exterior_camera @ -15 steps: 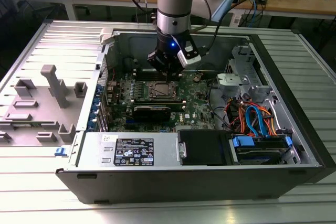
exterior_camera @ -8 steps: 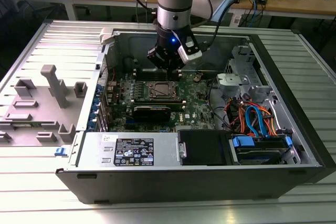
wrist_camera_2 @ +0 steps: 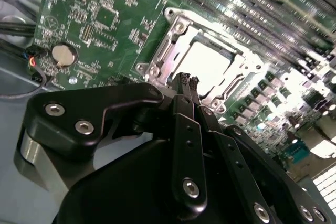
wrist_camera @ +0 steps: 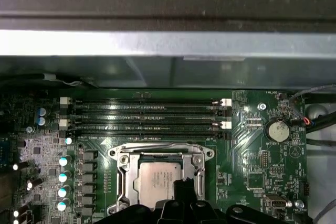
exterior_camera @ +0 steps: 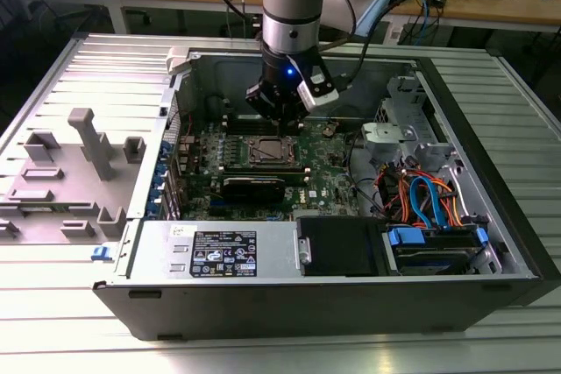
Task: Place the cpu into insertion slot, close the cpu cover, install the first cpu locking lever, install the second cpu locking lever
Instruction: 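Install the second cpu locking lever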
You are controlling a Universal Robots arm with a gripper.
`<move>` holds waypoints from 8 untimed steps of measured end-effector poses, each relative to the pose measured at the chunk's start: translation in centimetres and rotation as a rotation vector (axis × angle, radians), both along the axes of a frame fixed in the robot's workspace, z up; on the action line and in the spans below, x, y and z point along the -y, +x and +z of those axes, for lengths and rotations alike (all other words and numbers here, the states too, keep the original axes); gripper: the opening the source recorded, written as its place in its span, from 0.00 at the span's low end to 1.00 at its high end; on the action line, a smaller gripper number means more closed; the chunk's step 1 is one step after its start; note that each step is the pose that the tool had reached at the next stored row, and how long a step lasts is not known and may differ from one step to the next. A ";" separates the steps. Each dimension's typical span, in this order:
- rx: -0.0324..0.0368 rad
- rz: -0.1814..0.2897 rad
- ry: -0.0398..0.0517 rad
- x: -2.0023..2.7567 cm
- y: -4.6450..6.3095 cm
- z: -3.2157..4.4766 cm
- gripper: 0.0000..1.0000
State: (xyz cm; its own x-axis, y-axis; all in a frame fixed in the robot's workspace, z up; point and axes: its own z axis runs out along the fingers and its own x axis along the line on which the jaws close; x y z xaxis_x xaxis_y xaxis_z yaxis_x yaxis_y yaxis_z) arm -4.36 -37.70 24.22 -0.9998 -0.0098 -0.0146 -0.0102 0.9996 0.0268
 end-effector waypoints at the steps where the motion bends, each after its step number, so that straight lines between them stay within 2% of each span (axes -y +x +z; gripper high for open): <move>1: 0.0000 0.000 0.0000 0.15 0.0 0.00 0.11; 4: -0.0001 0.000 -0.0001 0.42 0.0 0.13 0.11; 6: 0.0000 0.000 -0.0001 0.43 0.0 0.70 0.11; 8: -0.0001 0.000 0.0000 0.47 0.0 0.89 0.11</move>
State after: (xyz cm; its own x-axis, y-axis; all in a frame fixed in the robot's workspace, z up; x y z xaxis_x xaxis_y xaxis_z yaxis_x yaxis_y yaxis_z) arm -4.36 -38.17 25.12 -0.9998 -0.0099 -0.0145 -0.0103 0.9996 0.0268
